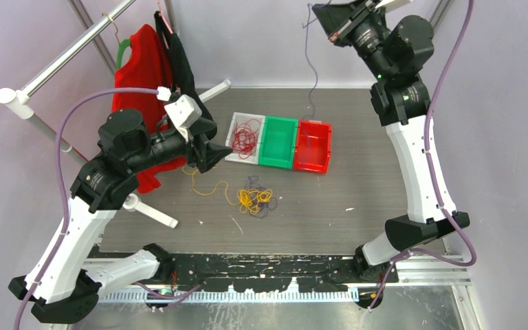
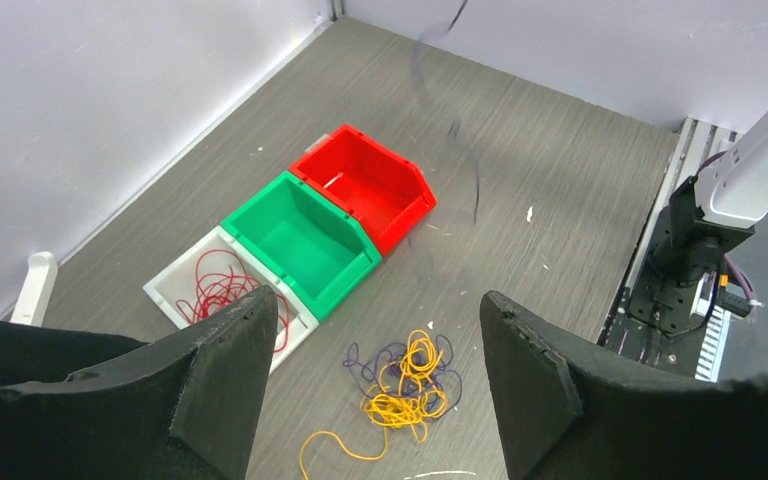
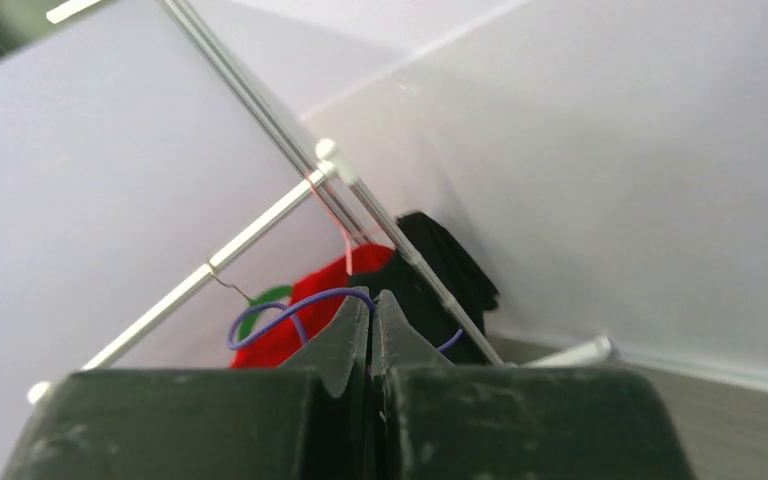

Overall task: Untangle the cables
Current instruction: Place the cable in the bin.

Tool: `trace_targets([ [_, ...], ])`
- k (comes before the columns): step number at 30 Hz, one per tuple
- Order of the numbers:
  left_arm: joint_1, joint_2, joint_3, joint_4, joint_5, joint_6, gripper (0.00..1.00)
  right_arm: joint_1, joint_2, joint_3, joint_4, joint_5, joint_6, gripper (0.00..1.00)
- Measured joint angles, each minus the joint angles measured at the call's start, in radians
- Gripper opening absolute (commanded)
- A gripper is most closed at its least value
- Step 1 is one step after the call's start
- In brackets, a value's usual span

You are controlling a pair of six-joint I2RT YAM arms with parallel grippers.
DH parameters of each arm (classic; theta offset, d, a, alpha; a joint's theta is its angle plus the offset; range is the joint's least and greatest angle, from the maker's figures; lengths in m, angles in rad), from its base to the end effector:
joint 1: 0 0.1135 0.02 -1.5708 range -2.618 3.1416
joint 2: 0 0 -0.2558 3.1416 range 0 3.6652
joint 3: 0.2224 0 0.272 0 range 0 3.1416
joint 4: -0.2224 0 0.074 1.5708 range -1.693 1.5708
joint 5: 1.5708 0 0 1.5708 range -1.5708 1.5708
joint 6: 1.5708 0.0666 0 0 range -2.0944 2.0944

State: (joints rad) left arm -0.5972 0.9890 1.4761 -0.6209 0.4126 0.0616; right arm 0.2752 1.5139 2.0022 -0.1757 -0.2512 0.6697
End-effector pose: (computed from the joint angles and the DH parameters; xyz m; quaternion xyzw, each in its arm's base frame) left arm 0.1666 -0.1456 0.4864 0.3659 0.6536 -0.3192 0.5805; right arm 0.3260 0.1092 0.5889 0.0151 0.5923 0.4307 0.6808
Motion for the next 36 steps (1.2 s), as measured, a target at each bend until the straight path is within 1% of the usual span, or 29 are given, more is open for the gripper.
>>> trace_targets([
  [3, 0.000, -0.005, -0.010, -0.002, 0.006, 0.000, 0.72, -0.009, 0.017, 0.071, 0.023, -0.018, 0.042, 0.01],
  [6, 0.000, -0.019, -0.035, -0.005, 0.011, 0.003, 0.72, -0.026, 0.020, 0.090, 0.074, -0.035, 0.098, 0.01],
  [11, 0.000, -0.026, -0.052, -0.014, 0.019, 0.011, 0.72, -0.035, 0.052, 0.124, 0.110, -0.055, 0.150, 0.01],
  [20, 0.000, -0.048, -0.058, -0.052, 0.024, 0.069, 0.74, -0.035, 0.128, 0.108, 0.088, -0.062, 0.140, 0.01],
  [27, 0.000, -0.080, -0.076, -0.102, -0.002, 0.123, 0.75, -0.035, 0.179, 0.108, 0.079, -0.058, 0.134, 0.01],
  [36, 0.000, -0.099, -0.082, -0.112, -0.010, 0.134, 0.75, -0.028, 0.215, 0.093, 0.100, -0.065, 0.143, 0.01],
])
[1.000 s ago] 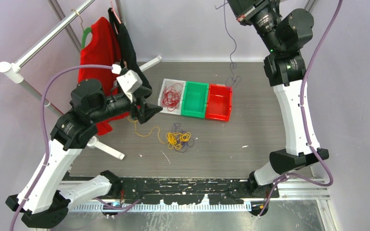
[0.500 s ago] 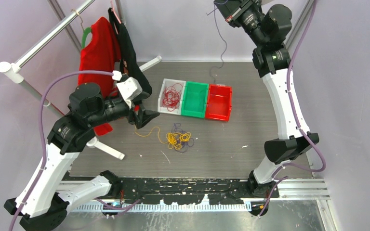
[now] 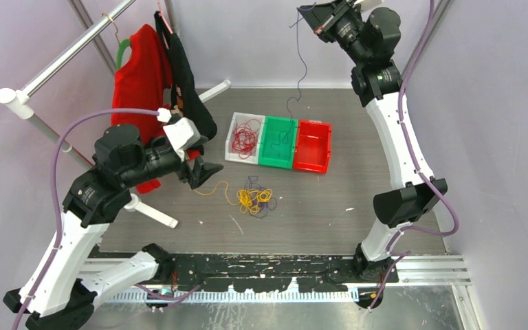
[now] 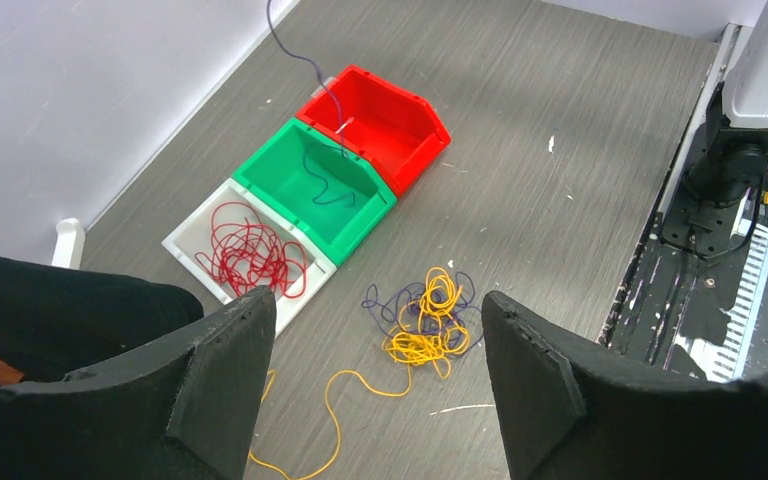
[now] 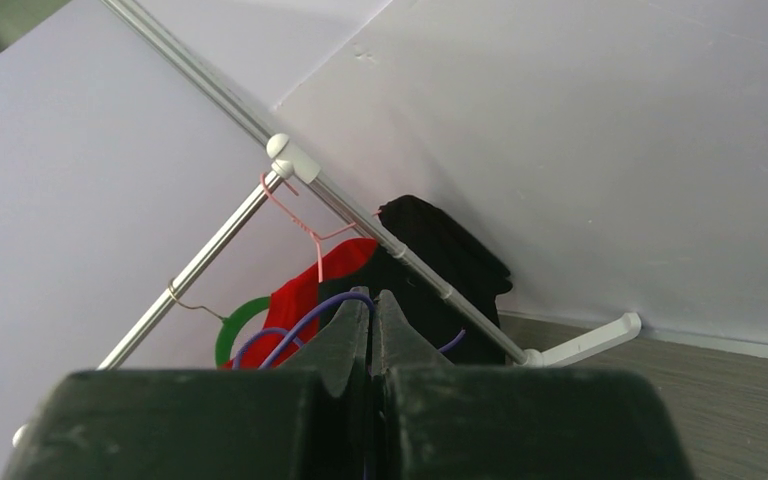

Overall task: Untangle the cables
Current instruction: Place the cable in the bin.

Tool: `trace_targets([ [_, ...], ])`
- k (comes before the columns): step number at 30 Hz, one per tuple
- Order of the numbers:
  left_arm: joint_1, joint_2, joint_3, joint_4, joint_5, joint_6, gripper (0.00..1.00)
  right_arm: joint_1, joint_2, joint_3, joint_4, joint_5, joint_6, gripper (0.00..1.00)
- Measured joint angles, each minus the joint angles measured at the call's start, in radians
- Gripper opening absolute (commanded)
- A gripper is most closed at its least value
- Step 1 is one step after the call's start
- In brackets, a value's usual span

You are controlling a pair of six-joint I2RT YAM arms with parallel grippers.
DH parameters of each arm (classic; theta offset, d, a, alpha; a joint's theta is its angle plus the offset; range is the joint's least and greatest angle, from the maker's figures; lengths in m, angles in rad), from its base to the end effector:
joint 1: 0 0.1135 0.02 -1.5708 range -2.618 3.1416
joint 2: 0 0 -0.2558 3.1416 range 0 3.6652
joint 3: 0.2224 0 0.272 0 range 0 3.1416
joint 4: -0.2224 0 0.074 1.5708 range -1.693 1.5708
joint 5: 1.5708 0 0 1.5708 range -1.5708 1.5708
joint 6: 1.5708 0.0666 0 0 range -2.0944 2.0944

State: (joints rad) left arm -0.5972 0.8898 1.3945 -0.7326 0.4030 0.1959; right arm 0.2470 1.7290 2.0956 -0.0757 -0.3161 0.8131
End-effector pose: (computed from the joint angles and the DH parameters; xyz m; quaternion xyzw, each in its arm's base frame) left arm 0.1457 -0.1307 0.4625 0.4111 0.6595 -0.2750 0.5661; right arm 0.4003 0.1223 0.5566 0.0435 0.6015 0.4816 0.6359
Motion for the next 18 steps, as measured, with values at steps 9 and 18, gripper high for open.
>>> trace_targets([
  [9, 0.000, 0.000, 0.000, 0.000, 0.000, 0.000, 0.76, 0.019, 0.040, -0.006, 0.008, 0.000, -0.013, 0.01],
  [18, 0.000, 0.000, 0.000, -0.001, 0.001, 0.000, 0.75, 0.044, 0.047, -0.166, -0.030, 0.028, -0.103, 0.01],
])
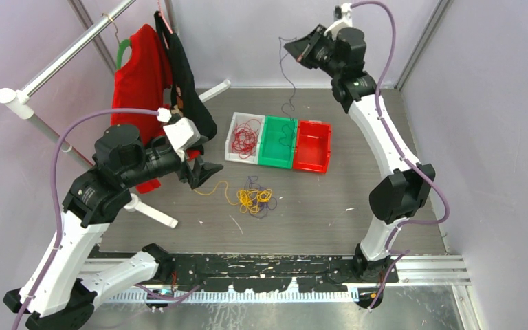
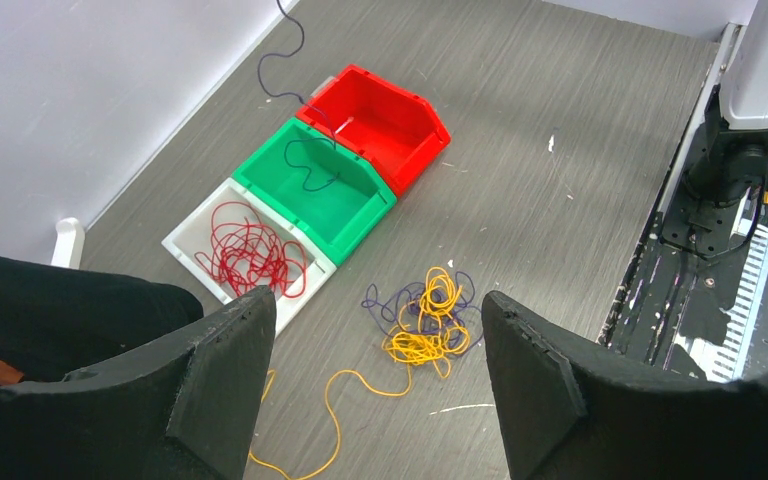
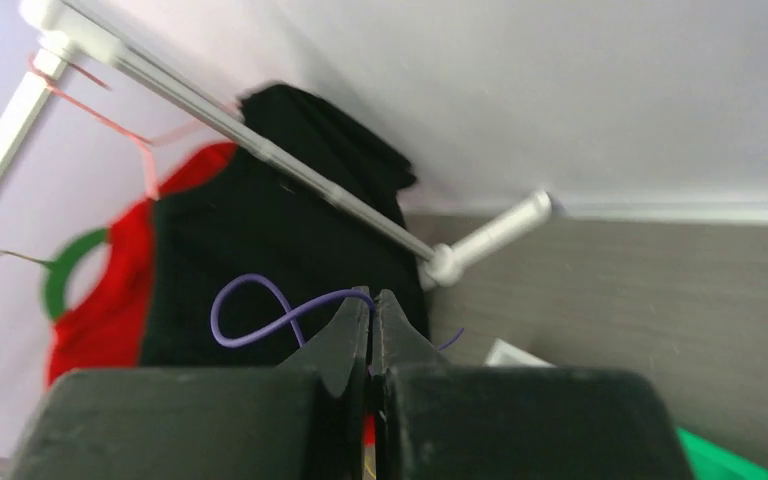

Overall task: Untangle the cables
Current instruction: Place the cable in the bin.

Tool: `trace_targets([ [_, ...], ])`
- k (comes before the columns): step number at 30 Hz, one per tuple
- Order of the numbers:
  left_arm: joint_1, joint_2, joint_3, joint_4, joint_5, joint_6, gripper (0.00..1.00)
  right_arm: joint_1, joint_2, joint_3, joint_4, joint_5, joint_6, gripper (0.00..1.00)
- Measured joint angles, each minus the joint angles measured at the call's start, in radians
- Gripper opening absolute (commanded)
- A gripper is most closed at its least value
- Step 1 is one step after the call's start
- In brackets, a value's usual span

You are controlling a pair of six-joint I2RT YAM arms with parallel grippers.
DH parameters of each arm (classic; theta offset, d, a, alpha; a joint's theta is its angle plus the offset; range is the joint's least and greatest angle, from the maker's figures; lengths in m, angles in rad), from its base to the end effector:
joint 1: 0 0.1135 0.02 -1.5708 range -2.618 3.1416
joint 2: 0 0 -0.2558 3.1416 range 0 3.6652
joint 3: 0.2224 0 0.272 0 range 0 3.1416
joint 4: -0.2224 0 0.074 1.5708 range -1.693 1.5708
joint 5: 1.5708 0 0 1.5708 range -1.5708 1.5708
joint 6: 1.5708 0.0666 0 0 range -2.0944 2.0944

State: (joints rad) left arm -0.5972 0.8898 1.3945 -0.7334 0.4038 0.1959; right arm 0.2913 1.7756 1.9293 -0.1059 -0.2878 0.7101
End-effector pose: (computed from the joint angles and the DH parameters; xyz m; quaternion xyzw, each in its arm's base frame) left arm 0.1456 -0.1307 0.4624 0.4114 0.6596 -0.2753 0.5657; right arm 0.4378 0.1510 0.4704 0.0404 0.6895 0.4307 0.5809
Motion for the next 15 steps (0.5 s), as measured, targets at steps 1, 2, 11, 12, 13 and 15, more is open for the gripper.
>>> trace_targets([
  [1, 0.000, 0.000, 0.000, 0.000, 0.000, 0.000, 0.75, 0.005, 0.000, -0.025, -0.007, 0.008, -0.011, 0.01],
  [2, 0.000, 0.000, 0.000, 0.000, 0.000, 0.000, 0.75, 0.010, 0.000, -0.049, -0.019, 0.018, -0.026, 0.01],
  [11, 0.000, 0.000, 0.000, 0.000, 0.000, 0.000, 0.75, 0.085, 0.000, -0.167, -0.115, 0.151, -0.157, 0.01],
  [12, 0.000, 0.000, 0.000, 0.000, 0.000, 0.000, 0.75, 0.091, 0.000, -0.180, -0.118, 0.171, -0.168, 0.01],
  [13, 0.000, 0.000, 0.000, 0.000, 0.000, 0.000, 0.75, 0.098, 0.000, -0.199, -0.120, 0.192, -0.182, 0.01],
  [15, 0.000, 0.000, 0.000, 0.000, 0.000, 0.000, 0.74, 0.107, 0.000, -0.244, -0.129, 0.232, -0.200, 0.01],
])
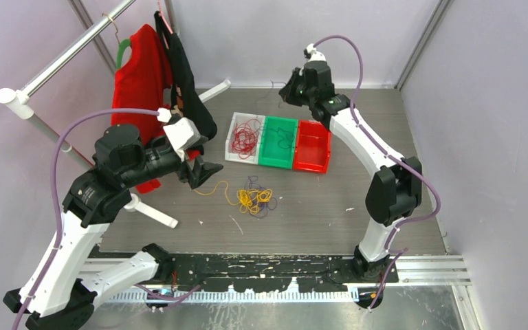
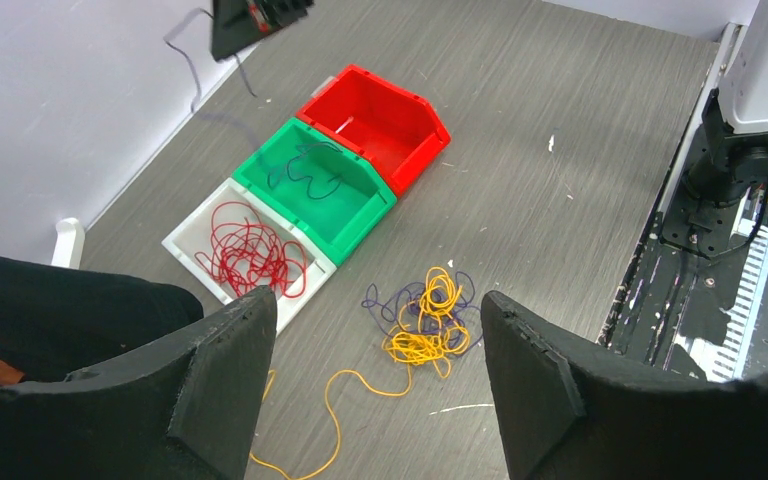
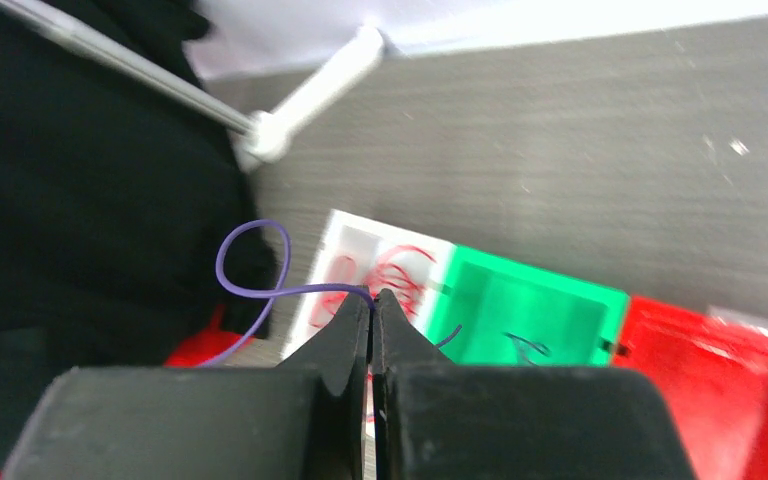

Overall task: Untangle the cables
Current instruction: Place the cable in the bin.

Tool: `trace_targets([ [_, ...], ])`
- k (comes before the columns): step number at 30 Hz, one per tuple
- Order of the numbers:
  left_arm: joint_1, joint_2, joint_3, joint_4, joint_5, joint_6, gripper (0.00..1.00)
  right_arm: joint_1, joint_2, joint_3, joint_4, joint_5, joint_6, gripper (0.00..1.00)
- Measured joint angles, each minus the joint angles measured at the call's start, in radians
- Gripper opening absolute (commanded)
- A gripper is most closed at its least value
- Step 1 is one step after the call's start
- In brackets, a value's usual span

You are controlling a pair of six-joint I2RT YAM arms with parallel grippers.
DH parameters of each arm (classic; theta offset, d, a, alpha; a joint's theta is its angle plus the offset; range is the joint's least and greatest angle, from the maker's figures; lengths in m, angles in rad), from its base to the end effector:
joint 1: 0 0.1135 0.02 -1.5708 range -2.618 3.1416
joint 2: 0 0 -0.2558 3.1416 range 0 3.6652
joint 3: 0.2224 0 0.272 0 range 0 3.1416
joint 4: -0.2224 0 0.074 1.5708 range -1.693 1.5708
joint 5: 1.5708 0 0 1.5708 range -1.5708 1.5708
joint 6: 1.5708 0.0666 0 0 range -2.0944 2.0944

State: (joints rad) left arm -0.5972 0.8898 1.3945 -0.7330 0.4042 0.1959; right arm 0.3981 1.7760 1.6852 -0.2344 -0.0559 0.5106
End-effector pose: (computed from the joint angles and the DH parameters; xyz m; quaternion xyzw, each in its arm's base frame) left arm 0.1456 -0.1307 0.4624 0.4114 0.6594 -0.2755 0.5658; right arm 0.4363 0.1875 0.3547 0.0294 0.8116 0.2763 0.5140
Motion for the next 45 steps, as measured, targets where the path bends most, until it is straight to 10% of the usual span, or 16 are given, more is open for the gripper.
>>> trace_targets([
  [20, 0.000, 0.000, 0.000, 0.000, 0.000, 0.021, 0.74, -0.168, -0.145, -0.273, 0.045, 0.132, -0.029, 0.01],
  [34, 0.000, 0.000, 0.000, 0.001, 0.000, 0.021, 0.73, -0.209, -0.288, -0.318, 0.193, -0.178, 0.009, 0.01],
  [45, 0.000, 0.000, 0.000, 0.001, 0.000, 0.021, 0.73, -0.163, -0.251, -0.290, -0.067, 0.104, -0.129, 0.01],
])
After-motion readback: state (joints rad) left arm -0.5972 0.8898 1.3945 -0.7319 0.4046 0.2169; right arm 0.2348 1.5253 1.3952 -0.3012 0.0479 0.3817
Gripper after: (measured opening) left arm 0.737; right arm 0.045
